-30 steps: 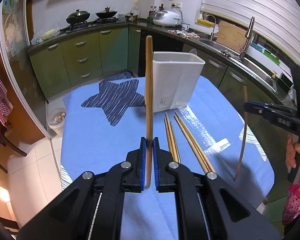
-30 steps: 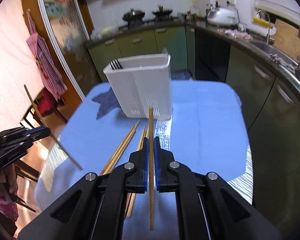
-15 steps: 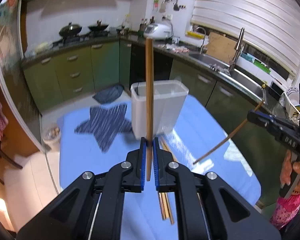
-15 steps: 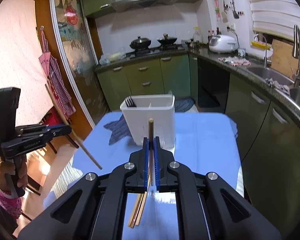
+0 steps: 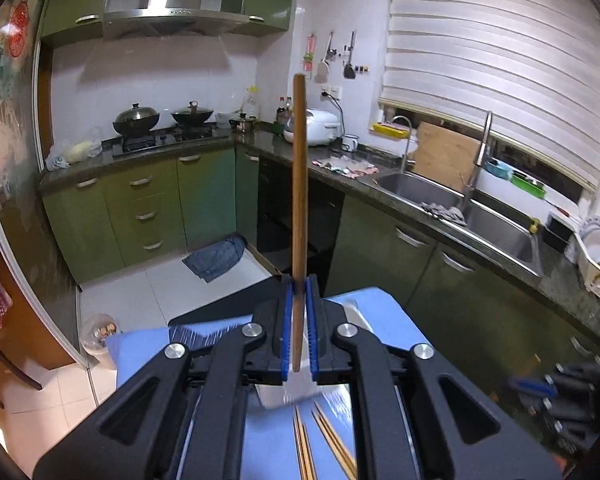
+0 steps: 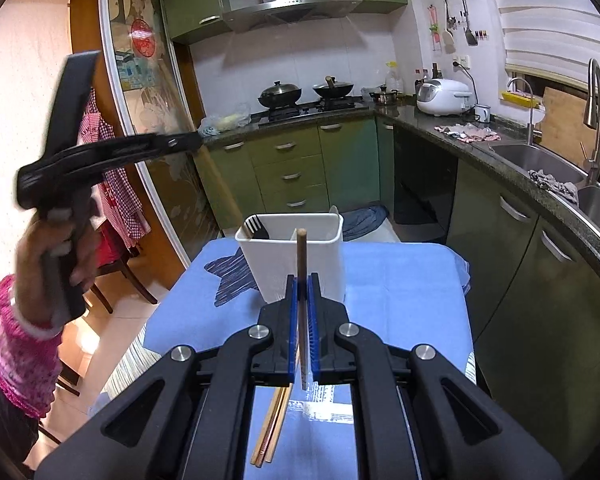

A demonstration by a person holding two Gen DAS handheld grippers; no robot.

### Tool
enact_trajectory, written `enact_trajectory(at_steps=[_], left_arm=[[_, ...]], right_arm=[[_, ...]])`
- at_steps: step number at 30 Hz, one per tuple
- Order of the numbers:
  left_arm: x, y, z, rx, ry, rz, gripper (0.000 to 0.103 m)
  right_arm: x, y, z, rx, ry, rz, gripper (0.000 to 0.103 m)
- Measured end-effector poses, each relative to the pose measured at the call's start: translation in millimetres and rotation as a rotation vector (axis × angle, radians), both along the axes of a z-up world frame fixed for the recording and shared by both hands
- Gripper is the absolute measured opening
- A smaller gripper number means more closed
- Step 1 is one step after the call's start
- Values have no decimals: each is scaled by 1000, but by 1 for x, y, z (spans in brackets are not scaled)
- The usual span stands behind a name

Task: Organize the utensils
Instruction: 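Lift the chopstick and drop it into the white caddy with the left gripper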

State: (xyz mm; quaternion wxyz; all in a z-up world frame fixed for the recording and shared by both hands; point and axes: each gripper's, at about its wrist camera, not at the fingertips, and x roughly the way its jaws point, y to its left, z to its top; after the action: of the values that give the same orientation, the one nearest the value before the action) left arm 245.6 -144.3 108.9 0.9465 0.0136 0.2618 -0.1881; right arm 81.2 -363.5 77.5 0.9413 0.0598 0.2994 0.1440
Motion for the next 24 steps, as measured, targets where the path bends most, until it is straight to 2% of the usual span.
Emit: enact_trajectory(at_steps=[4,10,11,13,15,17,21,24], left_arm=[[21,-8,-13,10,9,33,7],[33,-16,-54,86,140,38,8],[34,-15,-60,95,156,37,9],[35,-15,-72,112,192,26,20],[34,-14,-79,123,211,23,21],[30,-10,-79,111,218,17,22],[7,5,-68,81,195,7,31],[-14,14,-61,91,170,0,31]], right_arm=[[0,-3,-3,-1,7,-1,6],[6,-11,4,14,-5,-9,6],[7,-11,7,17,-9,-8,6],[12,-9,16,24,-22,-3,6],[18,-7,27,23,-38,-2,6],[26,-3,41,31,-55,3,6],[47,2,75,49,-121,-19,6],[72,5,98,77,-157,-33,6]])
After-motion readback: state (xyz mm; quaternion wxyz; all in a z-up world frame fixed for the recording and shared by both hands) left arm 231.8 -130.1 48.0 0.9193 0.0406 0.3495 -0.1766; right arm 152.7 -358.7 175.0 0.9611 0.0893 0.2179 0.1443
